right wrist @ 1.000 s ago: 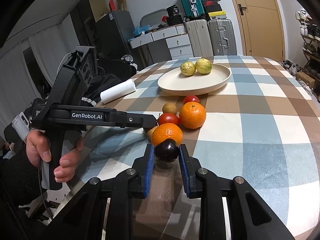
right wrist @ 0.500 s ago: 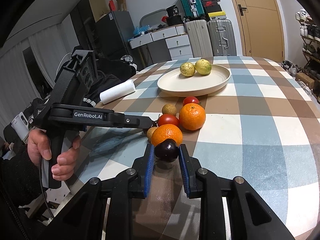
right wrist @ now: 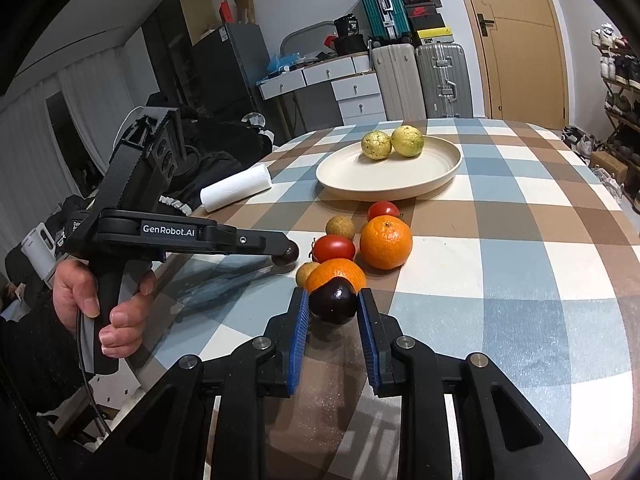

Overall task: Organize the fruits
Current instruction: 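Carry both plums to the cream plate and open both tools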

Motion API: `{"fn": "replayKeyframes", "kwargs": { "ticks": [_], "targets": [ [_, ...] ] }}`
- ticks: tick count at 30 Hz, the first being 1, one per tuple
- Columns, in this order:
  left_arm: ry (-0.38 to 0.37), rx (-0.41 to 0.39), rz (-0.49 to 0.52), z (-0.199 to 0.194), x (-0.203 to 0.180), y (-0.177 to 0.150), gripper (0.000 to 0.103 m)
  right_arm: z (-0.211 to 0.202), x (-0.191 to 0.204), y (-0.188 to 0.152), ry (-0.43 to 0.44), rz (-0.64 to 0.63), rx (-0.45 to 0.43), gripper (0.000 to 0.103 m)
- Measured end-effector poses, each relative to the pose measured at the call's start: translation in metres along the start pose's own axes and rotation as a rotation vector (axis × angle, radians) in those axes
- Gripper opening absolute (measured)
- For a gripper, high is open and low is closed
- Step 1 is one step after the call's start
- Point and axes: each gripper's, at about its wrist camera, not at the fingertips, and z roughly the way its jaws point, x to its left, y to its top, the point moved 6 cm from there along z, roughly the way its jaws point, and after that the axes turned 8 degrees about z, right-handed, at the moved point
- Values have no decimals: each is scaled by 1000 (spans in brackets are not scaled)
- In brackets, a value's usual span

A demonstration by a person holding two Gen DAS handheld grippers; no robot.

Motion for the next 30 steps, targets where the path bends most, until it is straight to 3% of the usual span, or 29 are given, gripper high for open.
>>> {"fn": "replayKeyframes", "kwargs": {
  "ticks": [8, 16, 22, 30],
  "targets": [
    [-21, -36, 3, -11, -2, 21, 19, -15, -4, 20, 26, 55, -83, 25],
    [-21, -95, 4, -21, 6, 68, 19, -12, -18, 58, 31, 79, -105, 25],
    [5, -130, -4, -16, 25, 119, 19, 6, -41, 105, 33, 126, -83, 25],
    [49, -129, 10, 13, 50, 173, 19, 40, -64, 177, 30, 100, -78, 25]
  ]
}}
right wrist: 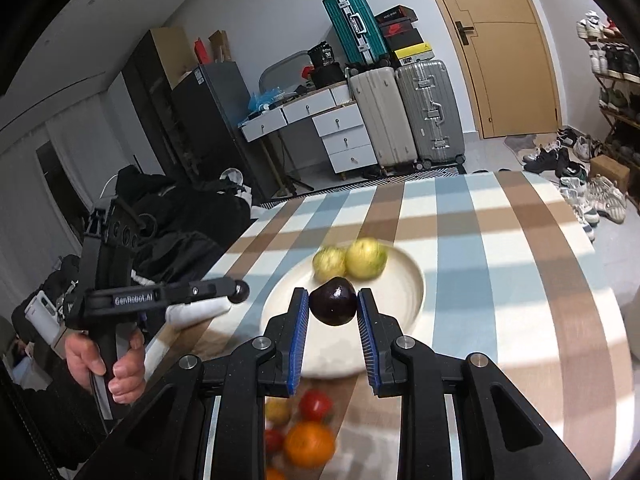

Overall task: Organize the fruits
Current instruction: 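Carry both plums to the cream plate and open both tools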

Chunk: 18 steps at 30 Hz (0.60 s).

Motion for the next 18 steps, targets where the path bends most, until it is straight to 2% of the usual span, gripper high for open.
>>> {"fn": "replayKeyframes", "kwargs": {
  "ticks": [6, 8, 18],
  "targets": [
    [1, 19, -15, 37, 22, 19, 19, 48, -18, 34, 36, 27, 61, 25],
    [-2, 25, -24, 48, 29, 22, 19, 68, -27, 39, 9, 24, 94, 25],
    [7, 51, -27, 78, 47, 19, 19, 133, -60, 38, -31, 47, 184, 25]
  ]
}}
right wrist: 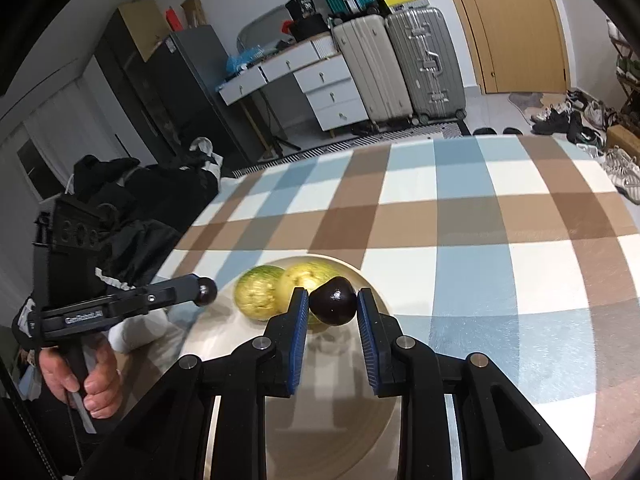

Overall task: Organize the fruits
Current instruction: 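Carry both plums to the cream plate and open both tools, then withdraw both tools from the plate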

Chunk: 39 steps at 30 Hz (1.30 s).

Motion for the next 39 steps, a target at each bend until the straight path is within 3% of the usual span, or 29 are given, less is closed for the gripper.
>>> {"fn": "replayKeyframes", "kwargs": {
  "ticks": [15, 18, 20, 21, 28, 30, 32, 35, 39],
  "targets": [
    [14, 10, 28, 12, -4, 1, 19, 22, -5, -5, -56, -3, 17, 26],
    [30, 11, 26, 9, -5, 0, 20, 18, -5, -4, -46, 1, 9, 37],
    [39, 3, 22, 3, -5, 0, 21, 13, -3, -3, -39, -3, -7, 50],
    [49, 0, 19, -1, -6, 0, 23, 10, -2, -3, -47, -6, -16, 51],
    [92, -50, 23, -43, -22, -8, 52, -34, 10, -2, -41, -5, -99, 54],
    [114, -65, 33, -56, -31, -13, 60, -53, 16, -5, -43, -7, -127, 63],
    [152, -84, 43, -71, -39, -19, 76, -76, 24, -10, -40, -15, -165, 76],
    [200, -121, 60, -94, -55, -29, 80, -104, 38, -21, -33, -31, -212, 89],
    [258, -138, 98, -120, -77, -44, 86, -142, 59, -40, -18, -45, -272, 99]
  ]
}}
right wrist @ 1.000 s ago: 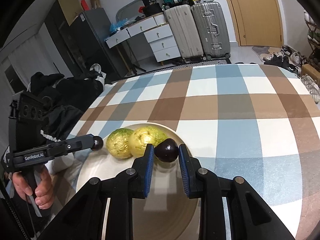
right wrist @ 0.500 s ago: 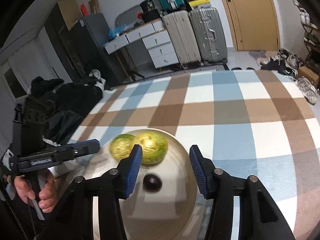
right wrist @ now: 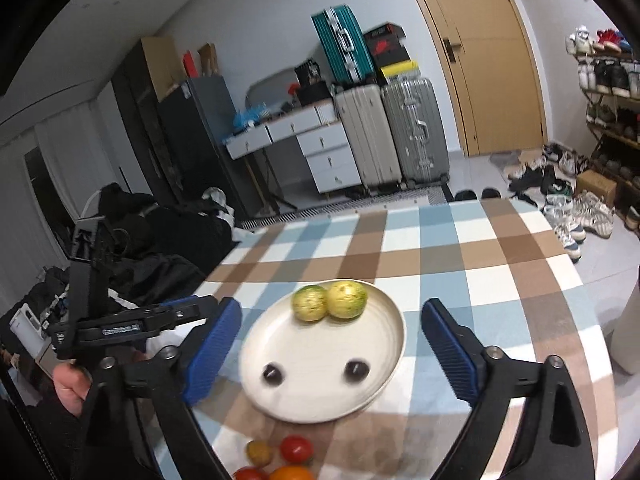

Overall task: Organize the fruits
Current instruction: 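Withdraw both tools from the plate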

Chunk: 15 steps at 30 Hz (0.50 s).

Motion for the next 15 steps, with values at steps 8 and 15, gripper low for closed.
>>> {"fn": "replayKeyframes", "kwargs": {
  "ticks": [8, 15],
  "targets": [
    [66, -68, 18, -66, -22, -22, 102, -61, 36, -12, 12, -56, -86, 103],
    [99, -85, 54, -103, -42, -50, 102, -93, 53, -31, 9, -65, -108, 103]
  ]
}}
